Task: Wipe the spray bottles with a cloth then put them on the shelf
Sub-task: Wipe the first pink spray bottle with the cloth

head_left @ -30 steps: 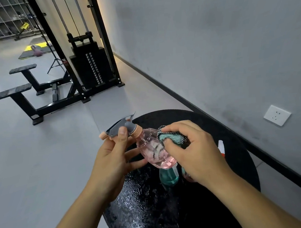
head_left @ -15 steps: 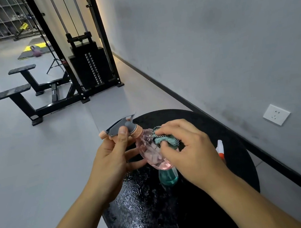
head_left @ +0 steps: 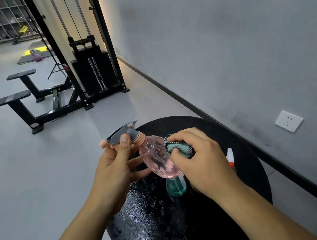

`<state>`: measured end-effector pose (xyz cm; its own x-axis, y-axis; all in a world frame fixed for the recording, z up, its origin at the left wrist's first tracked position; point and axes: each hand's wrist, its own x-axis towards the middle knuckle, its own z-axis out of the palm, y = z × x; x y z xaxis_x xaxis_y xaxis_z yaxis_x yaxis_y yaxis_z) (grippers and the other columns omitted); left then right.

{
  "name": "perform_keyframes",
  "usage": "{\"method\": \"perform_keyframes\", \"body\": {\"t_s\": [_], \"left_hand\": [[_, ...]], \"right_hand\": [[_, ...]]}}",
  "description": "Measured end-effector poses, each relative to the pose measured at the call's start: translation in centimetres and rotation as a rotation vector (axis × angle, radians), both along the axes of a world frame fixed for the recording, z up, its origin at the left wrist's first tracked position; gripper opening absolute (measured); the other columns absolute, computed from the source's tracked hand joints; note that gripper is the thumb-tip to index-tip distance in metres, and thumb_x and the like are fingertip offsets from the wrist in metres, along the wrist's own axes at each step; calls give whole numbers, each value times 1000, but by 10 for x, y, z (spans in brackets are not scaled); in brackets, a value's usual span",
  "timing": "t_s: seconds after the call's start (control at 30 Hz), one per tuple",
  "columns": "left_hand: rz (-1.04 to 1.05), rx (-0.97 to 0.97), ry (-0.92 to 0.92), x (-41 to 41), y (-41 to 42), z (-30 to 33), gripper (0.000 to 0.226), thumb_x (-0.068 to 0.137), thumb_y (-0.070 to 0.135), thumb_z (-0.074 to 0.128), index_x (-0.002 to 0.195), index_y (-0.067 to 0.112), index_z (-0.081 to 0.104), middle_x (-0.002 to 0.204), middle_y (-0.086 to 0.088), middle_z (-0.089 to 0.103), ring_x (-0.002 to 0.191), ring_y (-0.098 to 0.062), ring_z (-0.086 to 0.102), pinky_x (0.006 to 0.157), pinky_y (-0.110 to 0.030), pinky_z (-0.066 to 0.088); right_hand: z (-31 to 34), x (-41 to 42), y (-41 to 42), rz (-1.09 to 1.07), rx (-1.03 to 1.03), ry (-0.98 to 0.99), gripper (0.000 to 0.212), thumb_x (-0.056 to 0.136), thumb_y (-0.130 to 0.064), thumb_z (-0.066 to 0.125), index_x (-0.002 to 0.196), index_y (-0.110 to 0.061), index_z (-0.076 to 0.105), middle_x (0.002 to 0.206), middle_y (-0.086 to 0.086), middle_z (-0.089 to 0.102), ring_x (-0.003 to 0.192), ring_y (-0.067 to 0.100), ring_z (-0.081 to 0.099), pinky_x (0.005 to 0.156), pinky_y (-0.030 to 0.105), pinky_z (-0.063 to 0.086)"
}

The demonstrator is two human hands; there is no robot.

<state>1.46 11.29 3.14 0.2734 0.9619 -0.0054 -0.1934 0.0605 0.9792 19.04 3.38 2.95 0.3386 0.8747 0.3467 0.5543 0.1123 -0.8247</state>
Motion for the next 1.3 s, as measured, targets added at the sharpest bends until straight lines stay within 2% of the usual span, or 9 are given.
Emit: {"method": "perform_keyframes", "body": {"t_s": [0.17, 0.3, 0.43, 0.6, 0.8, 0.97, 1.1, 1.23, 1.3], "left_hand": [[-25, 21, 17, 2, -4, 1, 31, 101, 45, 49, 96, 37, 79, 107, 1, 82, 87, -20, 81, 65, -40, 66], [67, 15, -43, -3, 3, 4, 28, 96, 48, 54, 112, 30, 70, 108, -4, 82, 95, -32, 81, 70, -49, 68], [86, -7, -73, -7, 7, 4, 25, 96, 51, 54, 108, 39, 72, 112, -4, 81, 99, -34, 80, 77, -55, 67], [58, -15, -42, -4, 4, 1, 27, 92, 52, 54, 102, 36, 73, 104, -1, 82, 97, -34, 80, 72, -52, 68], [77, -21, -49, -8, 9, 3, 35, 91, 52, 54, 115, 29, 67, 97, 4, 83, 89, -27, 81, 69, -50, 68], [71, -41, -50, -13, 12, 4, 31, 91, 52, 56, 109, 31, 69, 98, 1, 83, 88, -29, 81, 64, -48, 67], [59, -34, -39, -14, 10, 5, 32, 94, 51, 54, 110, 27, 67, 93, 5, 82, 81, -21, 80, 59, -39, 65], [90, 0, 11, -10, 6, 5, 41, 97, 49, 57, 119, 15, 61, 100, 0, 82, 84, -18, 80, 60, -35, 64], [110, 36, 43, -8, 5, 6, 44, 93, 44, 66, 122, 12, 59, 104, -5, 82, 91, -24, 81, 61, -37, 65]], "right_hand": [[5, -5, -1, 65, 42, -16, 28, 93, -11, 69, 114, -29, 76, 120, -20, 62, 117, -1, 59, 87, 4, 46], [-1, 0, 2, -13, 6, 37, 26, 88, -10, 69, 104, -30, 73, 110, -19, 64, 105, -2, 63, 81, 8, 48], [-6, 1, 5, -67, -3, 102, 26, 89, -9, 71, 103, -31, 75, 108, -21, 66, 103, -4, 63, 82, 6, 46], [0, -4, 2, 18, 24, 70, 30, 91, -8, 70, 108, -32, 75, 116, -20, 64, 112, -2, 61, 82, 6, 49], [-4, 0, 5, -54, -51, 124, 26, 89, -11, 71, 100, -35, 73, 108, -22, 66, 104, -3, 63, 84, 10, 49], [0, 1, 5, -44, -56, 171, 22, 93, -18, 73, 103, -37, 75, 107, -23, 68, 104, -7, 63, 84, 5, 46], [2, 3, 3, -52, -112, 271, 17, 92, -21, 74, 101, -36, 76, 103, -20, 72, 98, -10, 63, 76, -1, 40], [4, -2, 1, -41, -114, 274, 17, 91, -21, 76, 99, -36, 76, 103, -20, 72, 98, -11, 63, 83, -3, 38], [1, -6, 2, -25, -95, 304, 19, 90, -20, 77, 98, -37, 77, 103, -19, 73, 99, -7, 65, 93, 8, 46]]}}
